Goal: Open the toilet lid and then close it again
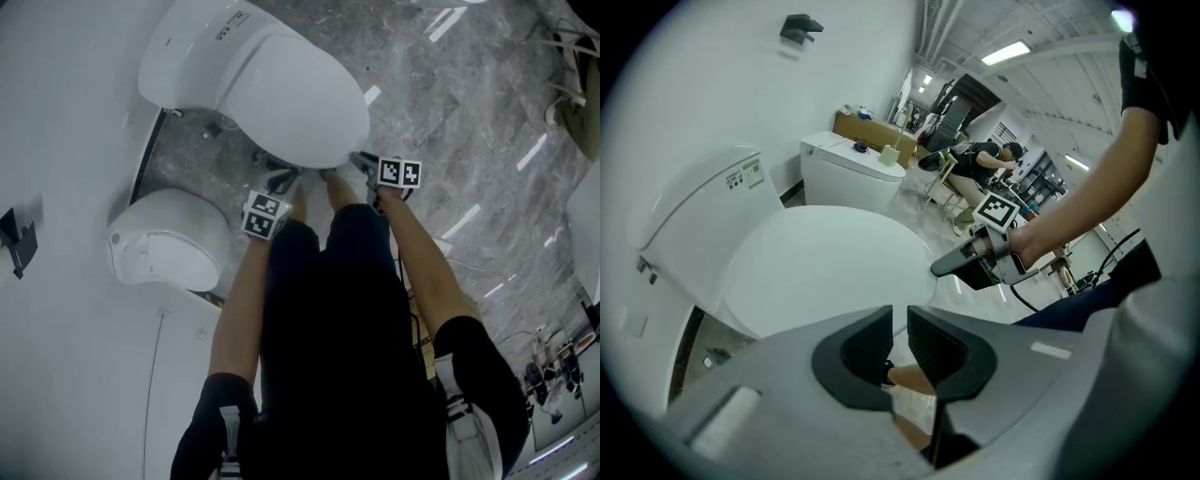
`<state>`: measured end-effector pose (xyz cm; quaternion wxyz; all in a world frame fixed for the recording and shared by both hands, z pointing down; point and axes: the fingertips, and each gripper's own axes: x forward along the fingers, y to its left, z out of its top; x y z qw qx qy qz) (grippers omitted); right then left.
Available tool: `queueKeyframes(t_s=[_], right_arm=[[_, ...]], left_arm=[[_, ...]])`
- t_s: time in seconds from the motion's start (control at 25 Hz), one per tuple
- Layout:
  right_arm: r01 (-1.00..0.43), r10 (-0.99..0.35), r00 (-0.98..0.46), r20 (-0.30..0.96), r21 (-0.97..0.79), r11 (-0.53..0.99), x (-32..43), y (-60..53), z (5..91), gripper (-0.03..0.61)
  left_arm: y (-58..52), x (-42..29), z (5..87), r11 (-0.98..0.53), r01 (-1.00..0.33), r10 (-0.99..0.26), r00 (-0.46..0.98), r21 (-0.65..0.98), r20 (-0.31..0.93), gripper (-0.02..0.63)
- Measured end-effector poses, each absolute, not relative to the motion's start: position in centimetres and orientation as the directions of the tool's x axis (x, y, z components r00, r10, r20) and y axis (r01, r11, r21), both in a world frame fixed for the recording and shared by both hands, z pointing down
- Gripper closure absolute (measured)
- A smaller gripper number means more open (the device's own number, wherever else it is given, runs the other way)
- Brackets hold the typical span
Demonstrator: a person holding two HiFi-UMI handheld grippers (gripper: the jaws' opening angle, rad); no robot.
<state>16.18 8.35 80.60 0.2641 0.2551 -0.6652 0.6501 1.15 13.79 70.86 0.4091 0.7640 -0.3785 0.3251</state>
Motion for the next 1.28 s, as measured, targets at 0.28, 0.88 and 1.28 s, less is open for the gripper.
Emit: queueKeyframes(t_s=[0.28,0.88,1.28], right_arm=[[-0.728,0.053,-0.683,0.728,-0.685,0.017,17.4,8.9,84.1,0.449],[-0.837,0.110,-0.544,0.832,-0.547,-0.009,19.3,10.0,92.3,0.451],[-0.881,0.105,-0.470,0.876,-0.474,0.010,19.8,10.0,96.2,0.454]], left_arm=[[13.6,1.2,71.8,-0.385,-0.841,-0.297,0.503,0.381,0.812,0.555],[15.3,1.4,75.8,-0.338,-0.846,-0.290,0.511,0.413,0.809,0.555],[17.3,0.8,78.2,-0.310,-0.851,-0.292,0.510,0.424,0.809,0.555]])
